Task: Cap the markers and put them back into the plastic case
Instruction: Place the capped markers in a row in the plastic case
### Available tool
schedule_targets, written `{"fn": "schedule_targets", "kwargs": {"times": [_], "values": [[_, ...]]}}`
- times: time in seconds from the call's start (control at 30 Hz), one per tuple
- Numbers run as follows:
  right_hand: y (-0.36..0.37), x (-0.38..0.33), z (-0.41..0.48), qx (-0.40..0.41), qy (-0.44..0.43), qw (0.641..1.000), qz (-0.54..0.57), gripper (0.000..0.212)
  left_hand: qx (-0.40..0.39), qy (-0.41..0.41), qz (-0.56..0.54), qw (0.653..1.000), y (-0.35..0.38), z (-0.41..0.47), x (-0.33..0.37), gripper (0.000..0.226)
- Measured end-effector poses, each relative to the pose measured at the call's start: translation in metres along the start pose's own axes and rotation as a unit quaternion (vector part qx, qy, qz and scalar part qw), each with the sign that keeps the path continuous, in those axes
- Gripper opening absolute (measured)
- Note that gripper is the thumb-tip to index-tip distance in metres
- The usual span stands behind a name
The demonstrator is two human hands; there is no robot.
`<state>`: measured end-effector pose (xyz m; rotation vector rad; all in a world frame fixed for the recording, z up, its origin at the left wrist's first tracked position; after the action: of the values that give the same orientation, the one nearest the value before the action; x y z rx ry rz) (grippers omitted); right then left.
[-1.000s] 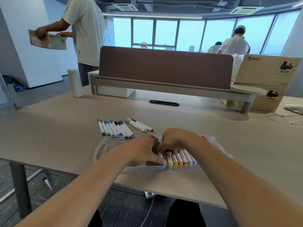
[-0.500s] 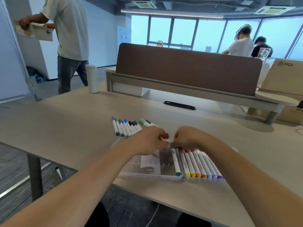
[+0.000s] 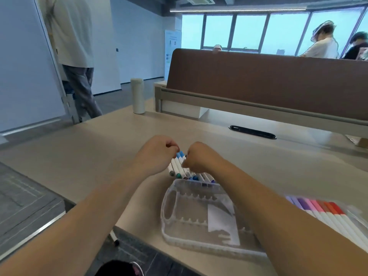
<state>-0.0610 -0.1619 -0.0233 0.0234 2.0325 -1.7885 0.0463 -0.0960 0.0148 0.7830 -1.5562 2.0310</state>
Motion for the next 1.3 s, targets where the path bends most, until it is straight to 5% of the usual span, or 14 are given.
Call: {"fn": "schedule_targets", "kwargs": {"times": [0.47, 0.83, 1.3], "values": [[0.016, -0.052, 0.022, -0.012, -0.013, 0.988, -0.156, 0.021, 0.006, -0.042, -0.019, 0.999, -0.008, 0.009, -0.063, 0.016], [-0.012, -0.013, -0.033, -0.08, 0.029, 0.996, -0.04, 0.029, -0.014, 0.011, 0.015, 1.0, 0.014, -0.02, -0.017, 0.015], [-0.029, 0.093, -0.159, -0.11, 0.099, 0.989, 0.022, 0.037, -0.237, 0.137, 0.115, 0.955, 0.116, -0.096, 0.085, 0.04]]}}
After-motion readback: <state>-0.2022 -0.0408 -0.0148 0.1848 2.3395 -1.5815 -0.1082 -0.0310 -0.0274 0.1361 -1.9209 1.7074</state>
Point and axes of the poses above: each hand's wrist, its own z-axis towards the middle knuckle, its own y-axis out of the palm, x = y × z, the point moved 9 cm from there along z, towards the middle knuckle, and after that the axes turned 1 degree about z, right-handed, at the moved point
